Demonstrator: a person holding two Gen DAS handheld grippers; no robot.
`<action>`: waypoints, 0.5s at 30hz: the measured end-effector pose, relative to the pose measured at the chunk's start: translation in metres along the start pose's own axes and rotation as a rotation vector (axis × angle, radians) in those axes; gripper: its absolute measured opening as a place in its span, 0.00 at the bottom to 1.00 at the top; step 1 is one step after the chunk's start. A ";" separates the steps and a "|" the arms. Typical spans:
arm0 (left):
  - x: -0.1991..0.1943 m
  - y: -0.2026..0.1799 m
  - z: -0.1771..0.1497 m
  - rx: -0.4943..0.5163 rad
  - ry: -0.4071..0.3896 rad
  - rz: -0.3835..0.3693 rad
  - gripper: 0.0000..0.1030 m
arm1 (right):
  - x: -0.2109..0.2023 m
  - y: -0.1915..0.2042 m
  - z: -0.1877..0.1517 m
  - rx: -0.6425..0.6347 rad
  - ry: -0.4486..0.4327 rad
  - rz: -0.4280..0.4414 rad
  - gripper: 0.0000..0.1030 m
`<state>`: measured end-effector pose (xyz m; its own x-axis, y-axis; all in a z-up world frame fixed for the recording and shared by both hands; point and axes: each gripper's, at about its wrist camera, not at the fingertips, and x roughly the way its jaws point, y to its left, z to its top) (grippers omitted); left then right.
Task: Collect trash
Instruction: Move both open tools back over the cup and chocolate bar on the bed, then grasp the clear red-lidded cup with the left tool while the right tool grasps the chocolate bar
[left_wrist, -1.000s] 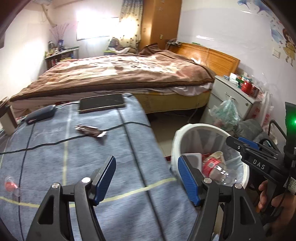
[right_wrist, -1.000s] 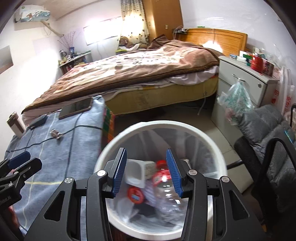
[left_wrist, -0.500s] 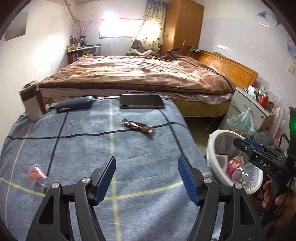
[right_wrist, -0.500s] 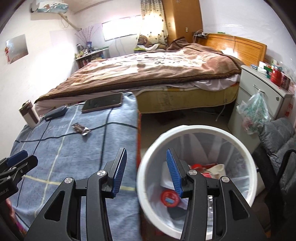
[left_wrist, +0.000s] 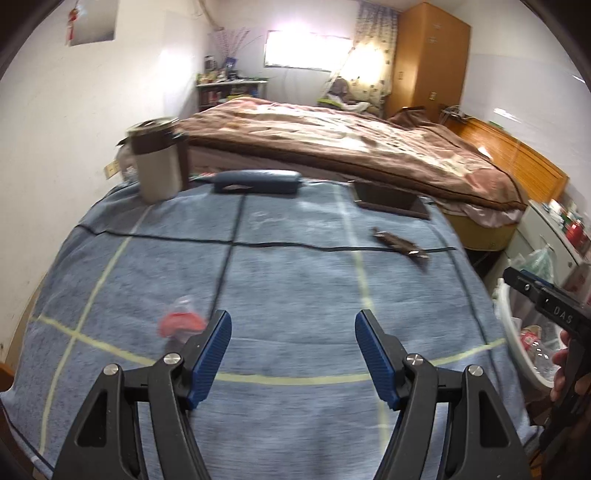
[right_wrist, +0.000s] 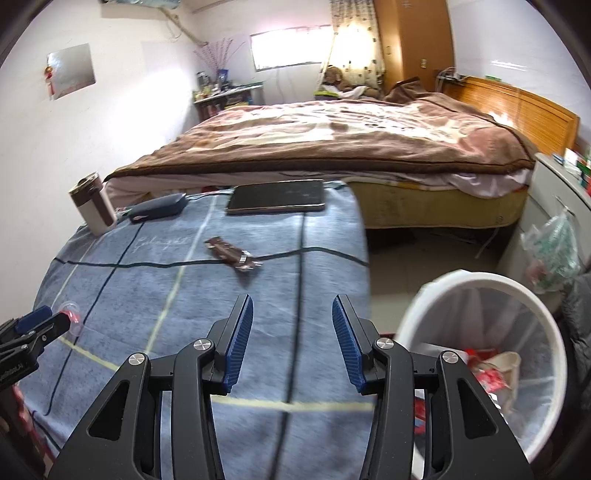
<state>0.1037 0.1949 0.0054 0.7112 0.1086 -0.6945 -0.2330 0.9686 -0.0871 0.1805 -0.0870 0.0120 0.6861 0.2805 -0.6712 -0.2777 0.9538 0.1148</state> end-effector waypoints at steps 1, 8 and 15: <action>0.002 0.008 -0.001 -0.014 0.003 0.011 0.69 | 0.005 0.005 0.002 -0.009 0.004 0.008 0.46; 0.018 0.047 -0.016 -0.067 0.056 0.081 0.70 | 0.026 0.028 0.006 -0.058 0.023 0.015 0.46; 0.043 0.062 -0.018 -0.126 0.109 0.117 0.70 | 0.044 0.042 0.007 -0.089 0.048 0.007 0.46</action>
<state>0.1079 0.2556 -0.0434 0.5998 0.1870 -0.7780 -0.3961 0.9142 -0.0856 0.2041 -0.0338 -0.0074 0.6519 0.2795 -0.7049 -0.3422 0.9380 0.0554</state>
